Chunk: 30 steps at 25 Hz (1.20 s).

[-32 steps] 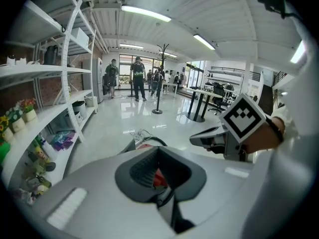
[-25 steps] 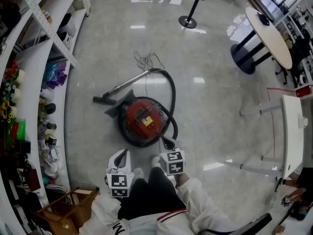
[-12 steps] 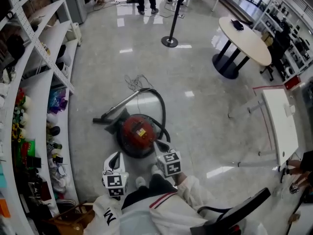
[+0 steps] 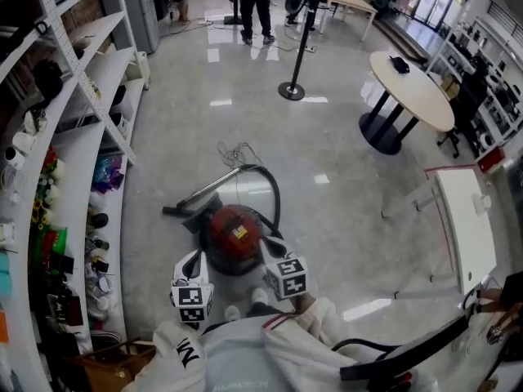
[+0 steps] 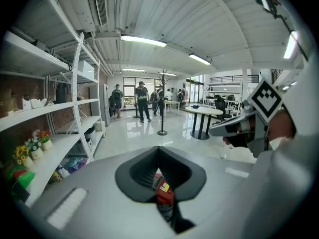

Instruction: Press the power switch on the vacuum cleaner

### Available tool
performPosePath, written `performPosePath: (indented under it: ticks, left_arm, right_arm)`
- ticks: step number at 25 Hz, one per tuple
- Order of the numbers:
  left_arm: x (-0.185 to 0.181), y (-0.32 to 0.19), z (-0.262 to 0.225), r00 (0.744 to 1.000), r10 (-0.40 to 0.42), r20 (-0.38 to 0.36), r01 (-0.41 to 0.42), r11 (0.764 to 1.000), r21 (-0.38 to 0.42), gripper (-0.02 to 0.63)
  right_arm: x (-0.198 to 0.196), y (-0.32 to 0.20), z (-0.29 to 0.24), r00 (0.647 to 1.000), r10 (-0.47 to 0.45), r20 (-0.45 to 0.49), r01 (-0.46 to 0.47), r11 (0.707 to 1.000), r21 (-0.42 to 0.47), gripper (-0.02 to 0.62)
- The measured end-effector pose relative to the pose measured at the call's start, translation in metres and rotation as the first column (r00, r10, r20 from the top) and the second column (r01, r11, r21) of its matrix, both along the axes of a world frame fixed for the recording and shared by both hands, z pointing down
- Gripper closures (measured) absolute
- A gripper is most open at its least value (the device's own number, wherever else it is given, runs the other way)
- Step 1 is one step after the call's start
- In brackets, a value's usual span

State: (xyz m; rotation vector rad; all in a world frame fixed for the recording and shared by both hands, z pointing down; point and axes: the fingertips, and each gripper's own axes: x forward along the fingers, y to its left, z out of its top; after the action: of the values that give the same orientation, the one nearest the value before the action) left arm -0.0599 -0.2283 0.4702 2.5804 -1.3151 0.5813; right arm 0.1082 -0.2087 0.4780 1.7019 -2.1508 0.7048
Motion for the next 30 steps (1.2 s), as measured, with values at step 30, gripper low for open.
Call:
performPosePath:
  ticks: [30]
  left_arm:
    - [-0.013,0.04,-0.019,0.988,0.105,-0.117,-0.102,0.994,0.029,0.606]
  right_arm:
    - [-0.041,0.061,-0.041,0.997,0.073,-0.032,-0.071,0.996,0.054,0.594]
